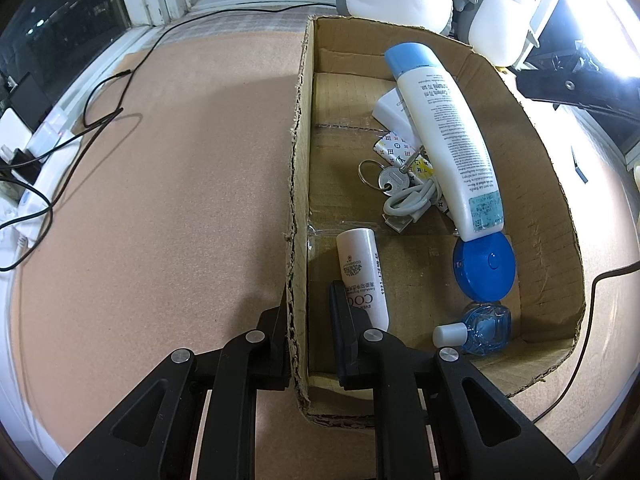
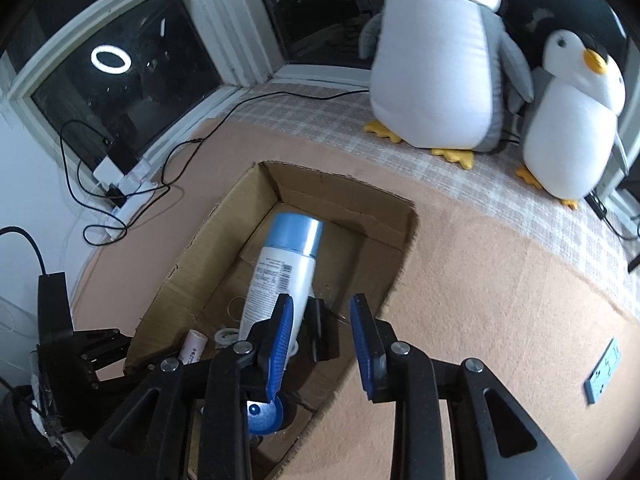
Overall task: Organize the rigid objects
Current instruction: 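Carry the black cylinder into the box and open the right gripper, then move the right gripper to the blue phone stand and grasp it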
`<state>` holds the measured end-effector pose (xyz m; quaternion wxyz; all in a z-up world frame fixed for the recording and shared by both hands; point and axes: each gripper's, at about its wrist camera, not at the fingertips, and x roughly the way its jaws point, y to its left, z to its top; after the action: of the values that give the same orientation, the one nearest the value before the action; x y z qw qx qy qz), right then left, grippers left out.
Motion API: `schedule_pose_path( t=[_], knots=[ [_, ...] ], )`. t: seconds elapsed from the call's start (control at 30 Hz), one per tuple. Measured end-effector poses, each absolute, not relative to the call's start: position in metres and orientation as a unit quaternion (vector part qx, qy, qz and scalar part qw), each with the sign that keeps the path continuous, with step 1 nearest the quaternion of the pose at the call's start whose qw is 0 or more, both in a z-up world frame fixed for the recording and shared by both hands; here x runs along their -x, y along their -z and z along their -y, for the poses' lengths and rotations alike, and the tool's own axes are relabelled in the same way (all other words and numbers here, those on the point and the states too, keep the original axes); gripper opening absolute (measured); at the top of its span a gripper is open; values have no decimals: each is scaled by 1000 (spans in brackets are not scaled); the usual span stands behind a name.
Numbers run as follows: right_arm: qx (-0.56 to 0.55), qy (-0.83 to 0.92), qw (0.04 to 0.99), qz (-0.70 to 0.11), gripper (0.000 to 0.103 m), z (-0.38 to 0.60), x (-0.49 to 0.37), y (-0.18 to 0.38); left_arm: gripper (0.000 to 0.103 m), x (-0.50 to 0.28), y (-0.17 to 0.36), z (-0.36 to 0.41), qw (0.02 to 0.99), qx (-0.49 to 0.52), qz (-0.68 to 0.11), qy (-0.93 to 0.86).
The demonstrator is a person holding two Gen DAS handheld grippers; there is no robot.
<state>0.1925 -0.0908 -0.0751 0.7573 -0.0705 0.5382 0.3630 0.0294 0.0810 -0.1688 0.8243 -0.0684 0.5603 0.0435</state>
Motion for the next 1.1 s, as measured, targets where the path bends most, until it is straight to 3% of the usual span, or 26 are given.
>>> schedule_pose_path(
  t=[0.23, 0.27, 0.33, 0.37, 1.1],
  knots=[
    [12, -335, 772, -540, 28, 143, -198, 75, 13, -30, 169, -82, 824, 67, -560, -43],
    [2, -329, 774, -541, 32, 151, -200, 75, 13, -31, 169, -82, 824, 67, -560, -43],
    [-22, -309, 779, -545, 53, 174, -205, 76, 13, -31, 169, -82, 824, 67, -561, -43],
    [-28, -300, 782, -545, 56, 184, -207, 77, 13, -30, 169, -82, 824, 67, -561, -43],
    [-71, -56, 782, -616, 56, 360, -275, 134, 13, -31, 169, -80, 824, 68, -560, -43]
  ],
)
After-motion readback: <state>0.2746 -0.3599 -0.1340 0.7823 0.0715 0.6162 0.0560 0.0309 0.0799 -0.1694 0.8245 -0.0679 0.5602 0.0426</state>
